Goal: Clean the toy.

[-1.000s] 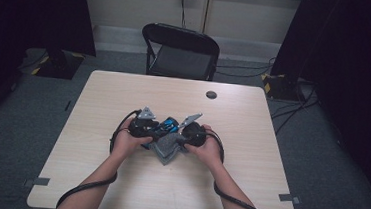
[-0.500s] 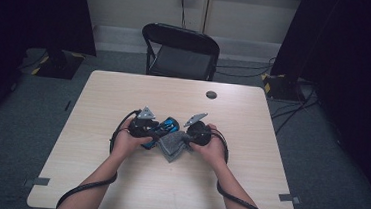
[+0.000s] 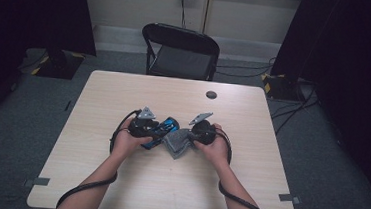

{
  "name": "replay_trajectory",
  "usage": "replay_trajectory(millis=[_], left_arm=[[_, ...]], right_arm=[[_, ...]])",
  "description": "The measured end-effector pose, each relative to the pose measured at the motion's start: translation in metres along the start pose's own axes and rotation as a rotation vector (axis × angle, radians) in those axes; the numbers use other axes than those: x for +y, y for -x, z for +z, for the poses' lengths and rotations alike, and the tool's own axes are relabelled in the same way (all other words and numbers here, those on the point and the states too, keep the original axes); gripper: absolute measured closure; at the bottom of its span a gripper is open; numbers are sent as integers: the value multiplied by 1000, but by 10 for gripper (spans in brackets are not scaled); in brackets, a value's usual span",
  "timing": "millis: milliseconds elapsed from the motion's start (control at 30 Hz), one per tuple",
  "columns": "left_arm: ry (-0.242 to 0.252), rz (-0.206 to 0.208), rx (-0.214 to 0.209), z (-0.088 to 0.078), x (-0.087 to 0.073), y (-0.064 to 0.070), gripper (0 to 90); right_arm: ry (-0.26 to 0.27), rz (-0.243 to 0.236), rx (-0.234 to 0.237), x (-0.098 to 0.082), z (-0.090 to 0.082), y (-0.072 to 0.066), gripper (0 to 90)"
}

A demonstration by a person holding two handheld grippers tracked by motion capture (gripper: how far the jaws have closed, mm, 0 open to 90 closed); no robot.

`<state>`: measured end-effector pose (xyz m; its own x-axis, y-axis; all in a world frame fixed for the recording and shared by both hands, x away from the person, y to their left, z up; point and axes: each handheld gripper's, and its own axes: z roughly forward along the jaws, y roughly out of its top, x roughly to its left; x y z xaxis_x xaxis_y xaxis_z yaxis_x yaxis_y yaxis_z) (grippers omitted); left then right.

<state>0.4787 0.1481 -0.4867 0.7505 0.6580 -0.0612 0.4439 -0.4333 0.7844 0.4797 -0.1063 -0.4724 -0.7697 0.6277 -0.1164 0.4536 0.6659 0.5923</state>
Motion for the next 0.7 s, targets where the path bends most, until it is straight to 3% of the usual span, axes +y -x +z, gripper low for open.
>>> replay_trajectory(millis=[700], left_arm=[[-13,0,-1,0,2,1,435]], right_arm=[[-14,83,-56,-22,-12,31,702]])
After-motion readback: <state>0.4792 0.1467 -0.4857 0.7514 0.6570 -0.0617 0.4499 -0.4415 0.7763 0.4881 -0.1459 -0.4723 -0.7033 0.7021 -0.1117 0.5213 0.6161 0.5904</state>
